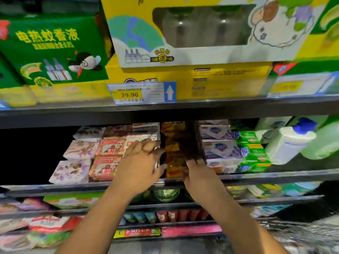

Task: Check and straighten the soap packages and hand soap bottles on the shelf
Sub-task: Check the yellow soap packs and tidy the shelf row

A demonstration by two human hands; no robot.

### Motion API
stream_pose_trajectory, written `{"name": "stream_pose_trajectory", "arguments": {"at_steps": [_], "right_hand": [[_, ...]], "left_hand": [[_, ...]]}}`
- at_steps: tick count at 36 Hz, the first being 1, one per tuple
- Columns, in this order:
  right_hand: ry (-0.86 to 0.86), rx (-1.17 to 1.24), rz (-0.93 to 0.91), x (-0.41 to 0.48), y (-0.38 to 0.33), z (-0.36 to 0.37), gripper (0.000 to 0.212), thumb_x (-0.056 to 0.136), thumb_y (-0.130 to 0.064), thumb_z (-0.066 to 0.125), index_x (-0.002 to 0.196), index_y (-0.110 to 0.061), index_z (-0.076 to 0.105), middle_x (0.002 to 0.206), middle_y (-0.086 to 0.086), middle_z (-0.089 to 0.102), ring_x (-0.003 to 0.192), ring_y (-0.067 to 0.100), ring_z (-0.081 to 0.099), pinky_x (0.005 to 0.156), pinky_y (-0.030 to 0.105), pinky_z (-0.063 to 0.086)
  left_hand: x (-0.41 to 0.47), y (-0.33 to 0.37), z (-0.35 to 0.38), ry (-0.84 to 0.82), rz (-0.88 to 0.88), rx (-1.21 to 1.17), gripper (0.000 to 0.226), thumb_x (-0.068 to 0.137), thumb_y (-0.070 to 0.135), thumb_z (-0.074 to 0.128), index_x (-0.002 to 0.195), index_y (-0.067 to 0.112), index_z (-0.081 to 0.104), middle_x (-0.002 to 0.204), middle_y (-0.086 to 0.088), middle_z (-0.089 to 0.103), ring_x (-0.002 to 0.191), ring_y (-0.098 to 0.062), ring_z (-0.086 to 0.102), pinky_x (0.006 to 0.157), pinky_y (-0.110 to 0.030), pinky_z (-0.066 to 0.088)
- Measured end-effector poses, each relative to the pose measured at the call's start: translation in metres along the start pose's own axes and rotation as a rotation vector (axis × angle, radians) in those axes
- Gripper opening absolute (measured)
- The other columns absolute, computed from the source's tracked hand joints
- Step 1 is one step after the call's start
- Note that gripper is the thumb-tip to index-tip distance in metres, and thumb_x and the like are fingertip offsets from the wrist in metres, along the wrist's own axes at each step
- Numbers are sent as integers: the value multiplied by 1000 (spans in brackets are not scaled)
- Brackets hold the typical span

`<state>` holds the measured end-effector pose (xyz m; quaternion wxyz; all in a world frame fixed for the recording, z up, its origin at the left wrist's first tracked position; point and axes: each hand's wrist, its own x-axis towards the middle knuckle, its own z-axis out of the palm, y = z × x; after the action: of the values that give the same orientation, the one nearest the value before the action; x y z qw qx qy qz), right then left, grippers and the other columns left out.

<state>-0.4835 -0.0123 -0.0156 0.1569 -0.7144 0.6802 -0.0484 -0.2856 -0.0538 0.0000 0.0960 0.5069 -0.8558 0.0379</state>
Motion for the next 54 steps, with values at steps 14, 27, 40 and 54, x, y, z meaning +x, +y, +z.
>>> {"name": "stream_pose_trajectory", "arguments": {"at_steps": [14,27,40,54], "right_hand": [[50,92,224,7,-9,14,50,99,-26,51,145,-15,34,140,10,43,121,30,55,93,39,50],[172,32,255,6,-24,13,56,92,-30,69,142,-14,48,141,13,47,123,34,52,96,42,46],[63,-112,237,12,-35,-5,54,87,-17,67,138,-26,54,139,6,44,114,33,59,92,42,51],[112,-94,253,6,-36,-6,58,82,-30,78,135,-23,57,149,4,30,114,33,58,92,42,52]], "left_hand": [[9,-17,-4,-137,29,8,71,78,76,44,137,38,53,155,2,37,144,-27,30,111,-55,32],[8,-27,8,-38,106,-25,63,73,67,65,124,30,58,153,-3,37,136,-32,36,109,-60,28],[12,-29,13,-94,115,-208,84,84,67,55,151,28,24,162,-1,12,146,-26,6,118,-49,16],[10,-30,10,-104,112,-194,71,87,66,50,146,33,31,162,2,11,146,-25,5,115,-47,22]]}}
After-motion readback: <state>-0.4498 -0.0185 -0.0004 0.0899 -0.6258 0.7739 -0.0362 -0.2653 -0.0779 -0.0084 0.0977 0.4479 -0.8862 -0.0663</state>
